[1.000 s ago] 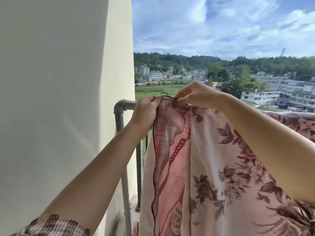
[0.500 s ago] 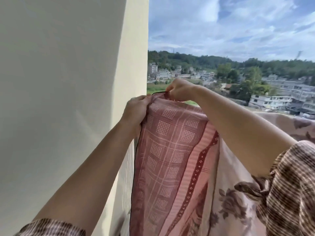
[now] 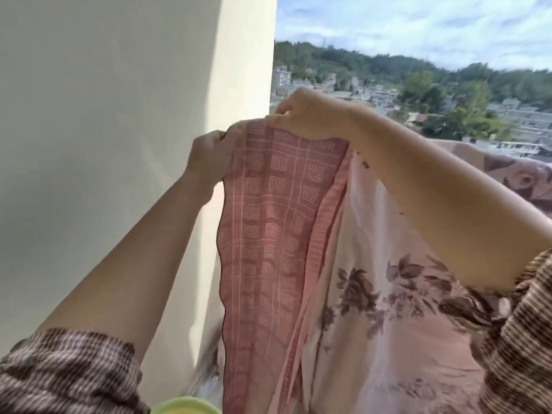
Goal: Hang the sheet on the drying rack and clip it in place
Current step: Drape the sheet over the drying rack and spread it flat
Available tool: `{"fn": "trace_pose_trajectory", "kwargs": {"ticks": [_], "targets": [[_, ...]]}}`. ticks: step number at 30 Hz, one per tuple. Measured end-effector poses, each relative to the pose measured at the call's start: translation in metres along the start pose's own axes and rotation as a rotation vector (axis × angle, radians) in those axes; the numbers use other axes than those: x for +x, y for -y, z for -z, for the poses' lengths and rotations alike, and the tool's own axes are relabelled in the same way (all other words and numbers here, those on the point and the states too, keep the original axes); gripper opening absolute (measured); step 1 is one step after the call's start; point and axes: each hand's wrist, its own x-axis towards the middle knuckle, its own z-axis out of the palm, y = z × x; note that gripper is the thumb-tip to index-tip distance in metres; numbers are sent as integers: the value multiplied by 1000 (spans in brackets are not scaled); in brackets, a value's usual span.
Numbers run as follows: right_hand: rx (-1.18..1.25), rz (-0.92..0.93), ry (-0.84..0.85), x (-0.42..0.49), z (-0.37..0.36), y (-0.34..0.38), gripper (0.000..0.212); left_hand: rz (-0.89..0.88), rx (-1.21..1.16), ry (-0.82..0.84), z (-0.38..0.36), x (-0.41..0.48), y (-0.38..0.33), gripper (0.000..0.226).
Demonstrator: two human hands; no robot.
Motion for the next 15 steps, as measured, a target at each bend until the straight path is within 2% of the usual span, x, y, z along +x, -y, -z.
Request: {"fn": "trace_pose_trajectory", "kwargs": {"ticks": [4,7,13,15], "targets": [[-81,0,-96,-37,0,-20,40,-204,66,-219,-12,9,0,28],[-157,-57,-182,-64,2,-39,42,-215,97,-322,-12,17,-1,31],[-197,-122,-423,-117,4,-74,54,-175,89,-297,-18,31,-9,29],[-194,-152,-449,-135,6,-81,58,-191,57,-302,-21,37,-24,31]]}}
